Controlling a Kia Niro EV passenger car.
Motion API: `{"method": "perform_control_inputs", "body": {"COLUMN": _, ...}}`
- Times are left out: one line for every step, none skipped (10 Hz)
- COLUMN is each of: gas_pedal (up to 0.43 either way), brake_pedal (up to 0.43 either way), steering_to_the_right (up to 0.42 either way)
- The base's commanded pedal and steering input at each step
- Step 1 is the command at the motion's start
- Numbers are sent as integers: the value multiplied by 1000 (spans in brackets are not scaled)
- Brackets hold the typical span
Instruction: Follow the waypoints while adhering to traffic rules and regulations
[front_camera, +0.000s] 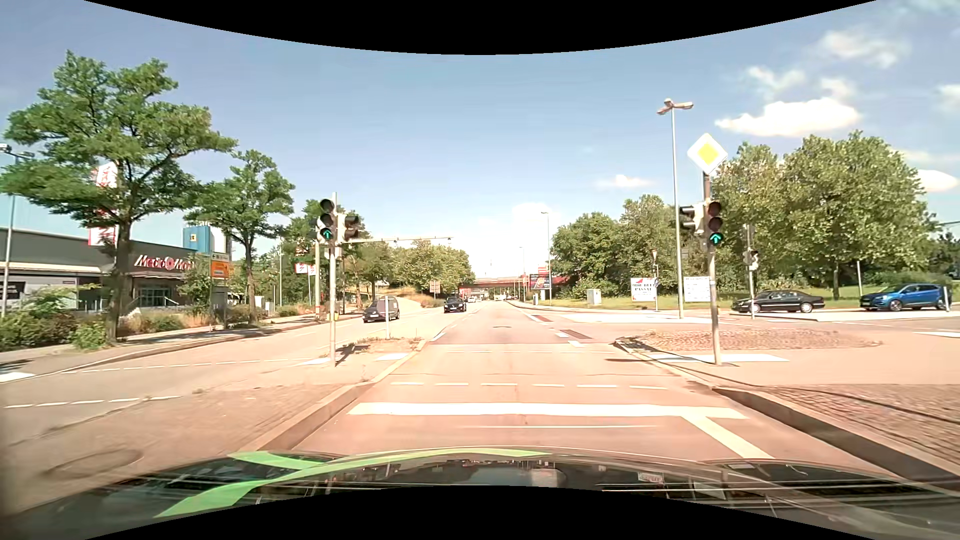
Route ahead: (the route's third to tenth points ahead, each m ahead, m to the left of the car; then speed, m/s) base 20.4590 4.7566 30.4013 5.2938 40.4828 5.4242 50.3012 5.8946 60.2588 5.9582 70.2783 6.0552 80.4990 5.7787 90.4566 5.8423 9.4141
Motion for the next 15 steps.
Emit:
{"method": "perform_control_inputs", "body": {"gas_pedal": 240, "brake_pedal": 0, "steering_to_the_right": -11}}
{"method": "perform_control_inputs", "body": {"gas_pedal": 240, "brake_pedal": 0, "steering_to_the_right": -11}}
{"method": "perform_control_inputs", "body": {"gas_pedal": 240, "brake_pedal": 0, "steering_to_the_right": -11}}
{"method": "perform_control_inputs", "body": {"gas_pedal": 240, "brake_pedal": 0, "steering_to_the_right": -10}}
{"method": "perform_control_inputs", "body": {"gas_pedal": 240, "brake_pedal": 0, "steering_to_the_right": -10}}
{"method": "perform_control_inputs", "body": {"gas_pedal": 248, "brake_pedal": 0, "steering_to_the_right": -9}}
{"method": "perform_control_inputs", "body": {"gas_pedal": 248, "brake_pedal": 0, "steering_to_the_right": -7}}
{"method": "perform_control_inputs", "body": {"gas_pedal": 248, "brake_pedal": 0, "steering_to_the_right": -7}}
{"method": "perform_control_inputs", "body": {"gas_pedal": 248, "brake_pedal": 0, "steering_to_the_right": -7}}
{"method": "perform_control_inputs", "body": {"gas_pedal": 248, "brake_pedal": 0, "steering_to_the_right": -7}}
{"method": "perform_control_inputs", "body": {"gas_pedal": 248, "brake_pedal": 0, "steering_to_the_right": -7}}
{"method": "perform_control_inputs", "body": {"gas_pedal": 248, "brake_pedal": 0, "steering_to_the_right": -7}}
{"method": "perform_control_inputs", "body": {"gas_pedal": 248, "brake_pedal": 0, "steering_to_the_right": -7}}
{"method": "perform_control_inputs", "body": {"gas_pedal": 248, "brake_pedal": 0, "steering_to_the_right": -7}}
{"method": "perform_control_inputs", "body": {"gas_pedal": 248, "brake_pedal": 0, "steering_to_the_right": -6}}
